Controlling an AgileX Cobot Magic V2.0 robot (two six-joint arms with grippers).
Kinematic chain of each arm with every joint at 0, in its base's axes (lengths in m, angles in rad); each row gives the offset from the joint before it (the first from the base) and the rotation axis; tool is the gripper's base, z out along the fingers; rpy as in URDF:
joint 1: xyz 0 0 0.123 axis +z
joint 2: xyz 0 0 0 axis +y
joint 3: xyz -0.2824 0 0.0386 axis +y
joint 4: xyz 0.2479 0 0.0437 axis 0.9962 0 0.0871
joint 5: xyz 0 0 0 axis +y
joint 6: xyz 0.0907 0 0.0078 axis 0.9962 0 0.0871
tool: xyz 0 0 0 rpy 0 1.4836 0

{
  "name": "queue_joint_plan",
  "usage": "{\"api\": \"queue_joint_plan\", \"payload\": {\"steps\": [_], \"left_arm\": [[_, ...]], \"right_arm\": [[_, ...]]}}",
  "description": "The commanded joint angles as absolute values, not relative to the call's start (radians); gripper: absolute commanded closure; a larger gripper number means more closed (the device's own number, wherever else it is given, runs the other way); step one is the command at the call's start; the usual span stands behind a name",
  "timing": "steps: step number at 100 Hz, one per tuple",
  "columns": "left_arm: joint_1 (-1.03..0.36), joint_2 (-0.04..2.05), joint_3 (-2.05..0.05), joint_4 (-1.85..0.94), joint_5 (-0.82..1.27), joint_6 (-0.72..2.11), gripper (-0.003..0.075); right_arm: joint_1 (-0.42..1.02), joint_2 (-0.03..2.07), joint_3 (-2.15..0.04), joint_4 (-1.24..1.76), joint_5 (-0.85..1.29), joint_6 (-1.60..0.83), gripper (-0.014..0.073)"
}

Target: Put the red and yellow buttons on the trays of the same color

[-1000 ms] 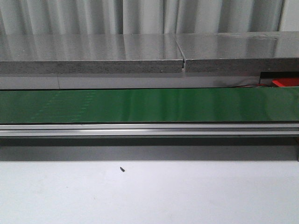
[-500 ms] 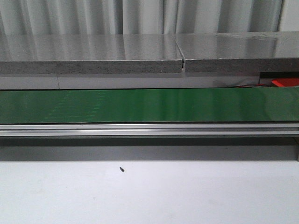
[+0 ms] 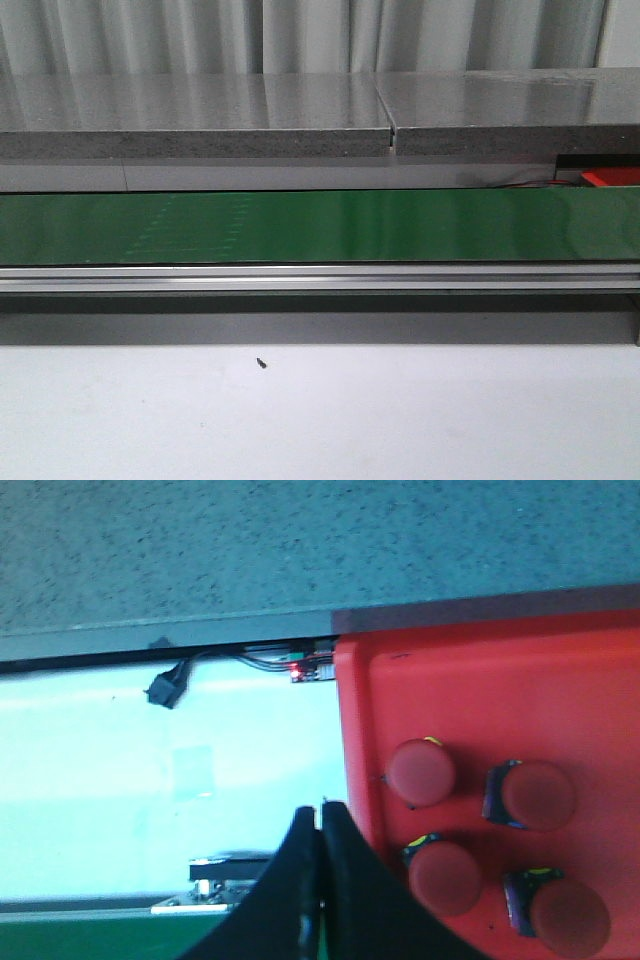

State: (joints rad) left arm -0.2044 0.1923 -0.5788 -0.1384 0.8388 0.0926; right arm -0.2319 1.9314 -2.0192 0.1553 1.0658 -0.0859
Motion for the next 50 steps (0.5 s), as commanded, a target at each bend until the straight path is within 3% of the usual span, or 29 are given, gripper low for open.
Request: {"api": "queue_joint_plan", "payload": {"steps": [1,19,50], "left_arm": [[-0.21,0.206,-0.604,-0.15,0.763,0.093,0.0739],[-0.21,0.206,-0.604,-0.15,0.763,0.093,0.0738],[-0.21,0.206,-0.604,-0.15,0.763,0.093,0.0739]], "right_arm": [[-0.203,1.854,-2.048,0.168,1.053,-0.099,0.0661],[-0.149,1.793,-1.98,0.168,1.023,-0.099,0.0661],[-0.088,1.591,-1.685,0.17,0.864,-0.099,0.0661]]}}
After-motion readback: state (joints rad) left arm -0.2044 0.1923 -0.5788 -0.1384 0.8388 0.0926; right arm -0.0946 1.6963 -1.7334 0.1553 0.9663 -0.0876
